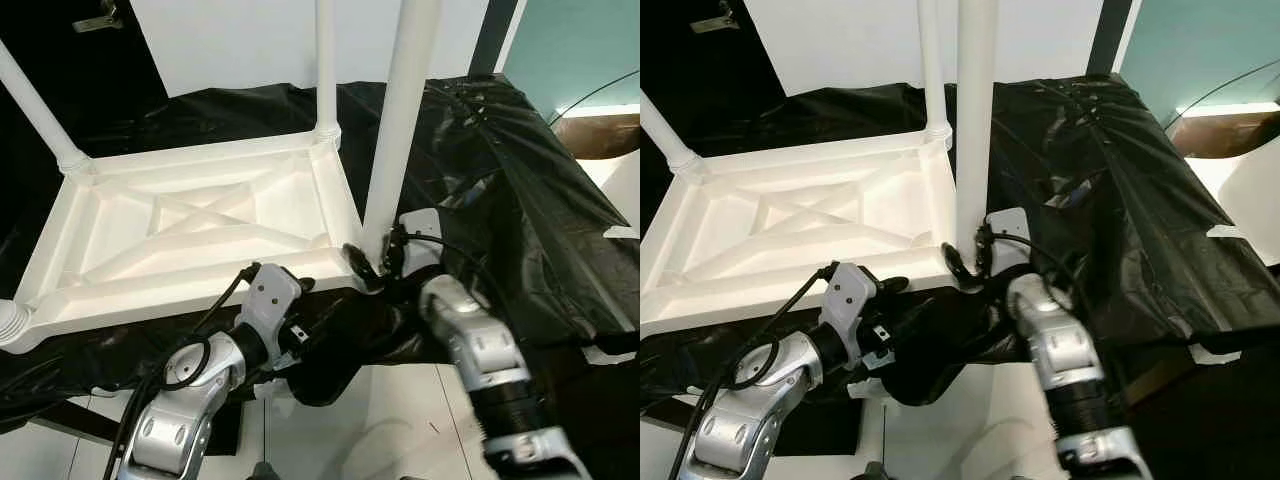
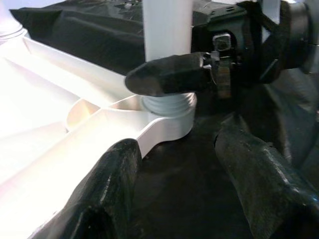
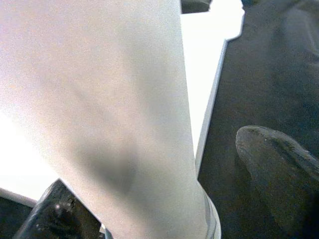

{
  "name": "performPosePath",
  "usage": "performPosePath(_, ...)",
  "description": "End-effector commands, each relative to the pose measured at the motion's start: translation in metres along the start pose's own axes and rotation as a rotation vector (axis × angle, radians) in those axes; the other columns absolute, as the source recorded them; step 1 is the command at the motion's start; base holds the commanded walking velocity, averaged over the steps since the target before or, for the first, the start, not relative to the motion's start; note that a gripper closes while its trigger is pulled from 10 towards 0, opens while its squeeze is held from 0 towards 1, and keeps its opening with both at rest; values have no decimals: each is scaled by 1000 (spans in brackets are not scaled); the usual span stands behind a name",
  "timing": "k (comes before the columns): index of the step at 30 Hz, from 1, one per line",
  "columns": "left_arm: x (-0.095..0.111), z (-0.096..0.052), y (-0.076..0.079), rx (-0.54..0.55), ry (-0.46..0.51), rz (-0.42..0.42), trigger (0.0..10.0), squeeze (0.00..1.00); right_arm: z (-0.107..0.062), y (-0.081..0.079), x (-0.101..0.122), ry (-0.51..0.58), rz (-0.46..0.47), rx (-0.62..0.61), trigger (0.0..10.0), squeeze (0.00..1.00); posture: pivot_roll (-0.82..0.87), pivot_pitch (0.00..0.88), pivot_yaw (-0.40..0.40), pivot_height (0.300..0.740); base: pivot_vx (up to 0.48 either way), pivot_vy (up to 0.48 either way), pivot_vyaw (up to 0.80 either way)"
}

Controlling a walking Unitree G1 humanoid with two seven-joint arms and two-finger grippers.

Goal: Building children table

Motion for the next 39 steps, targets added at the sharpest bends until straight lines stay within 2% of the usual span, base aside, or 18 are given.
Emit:
performPosePath(1, -1, -2, -5, 66, -18, 0, 10000, 0, 3, -3, -1, -7, -12, 64, 10000, 0, 51, 56, 12, 740, 0, 0, 0)
performPosePath(2, -1, -2, -5, 68, -17, 3, 10000, 0, 5, -2, 0, -21, -56, 104, 10000, 0, 51, 56, 12, 740, 0, 0, 0)
performPosePath(5, -1, -2, -6, 69, -18, 8, 10000, 0, 8, -1, 1, -31, -83, 138, 10000, 0, 54, 56, 13, 740, 0, 0, 0)
performPosePath(6, -1, -3, -8, 71, -18, 14, 10000, 0, 15, 0, 6, -39, -142, 189, 10000, 0, 57, 49, 13, 740, 0, 0, 0)
performPosePath(9, 0, -2, -8, 70, -17, 16, 10000, 0, 18, -2, 5, -68, -161, 245, 10000, 0, 57, 49, 13, 740, 0, 0, 0)
performPosePath(12, 0, -3, -8, 68, -18, 20, 10000, 0, 20, -7, -2, -127, -189, 367, 10000, 0, 72, 39, 12, 740, 0, 0, 0)
performPosePath(14, 0, -3, -8, 68, -19, 21, 10000, 0, 20, -7, -4, -140, -201, 384, 10000, 0, 75, 40, 12, 740, 0, 0, 0)
performPosePath(15, 0, -4, -7, 68, -20, 21, 10000, 0, 20, -8, -6, -150, -202, 399, 3686, 0, 79, 40, 10, 740, 0, 0, 0)
performPosePath(16, 0, -4, -7, 68, -20, 21, 10000, 0, 20, -8, -6, -150, -202, 399, 3686, 0, 79, 40, 10, 740, 0, 0, 0)
performPosePath(17, 0, -4, -7, 68, -21, 21, 10000, 0, 20, -8, -7, -154, -208, 415, 510, 0, 80, 41, 10, 740, 0, 0, 0)
performPosePath(18, 0, -5, -6, 67, -23, 20, 10000, 0, 19, -8, -8, -156, -212, 428, 0, 0, 81, 40, 12, 740, 0, 0, 0)
performPosePath(27, -1, -3, -6, 64, -22, 19, 10000, 0, 17, 1, -15, -170, -178, 421, 0, 0, 74, 29, 7, 740, 0, 0, 0)
performPosePath(28, -1, -2, -5, 62, -21, 19, 10000, 0, 17, 3, -16, -173, -166, 396, 2392, 0, 70, 26, 7, 740, 0, 0, 0)
performPosePath(29, -1, -2, -4, 60, -20, 18, 10000, 0, 17, 5, -17, -175, -160, 379, 2392, 0, 66, 26, 5, 740, 0, 0, 0)
performPosePath(30, -1, -2, -3, 56, -18, 17, 10000, 0, 16, 6, -17, -164, -149, 363, 10000, 0, 59, 24, 5, 740, 0, 0, 0)
performPosePath(32, 0, 0, -2, 49, -14, 15, 10000, 0, 14, 10, -21, -156, -160, 257, 10000, 0, 47, 29, 4, 740, 0, 0, 0)
performPosePath(34, 0, 1, -3, 48, -13, 14, 10000, 0, 13, 11, -22, -156, -163, 219, 10000, 0, 47, 29, 4, 740, 0, 0, 0)
performPosePath(39, -1, 2, -2, 43, -10, 10, 10000, 0, 7, 19, -34, -156, -40, -38, 10000, 0, 31, 49, 9, 740, 0, 0, 0)
Point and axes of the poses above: a point about 5 cm out from each wrist's last joint towards the gripper, its own z axis pointing out of the wrist towards the gripper, its own x axis along the axis of the wrist's last joint, y = z × x, the point moved 3 cm from there along z, pointing out of the wrist towards the gripper, and after that the axes turned 10 degrees about z, right-handed, at the moved point
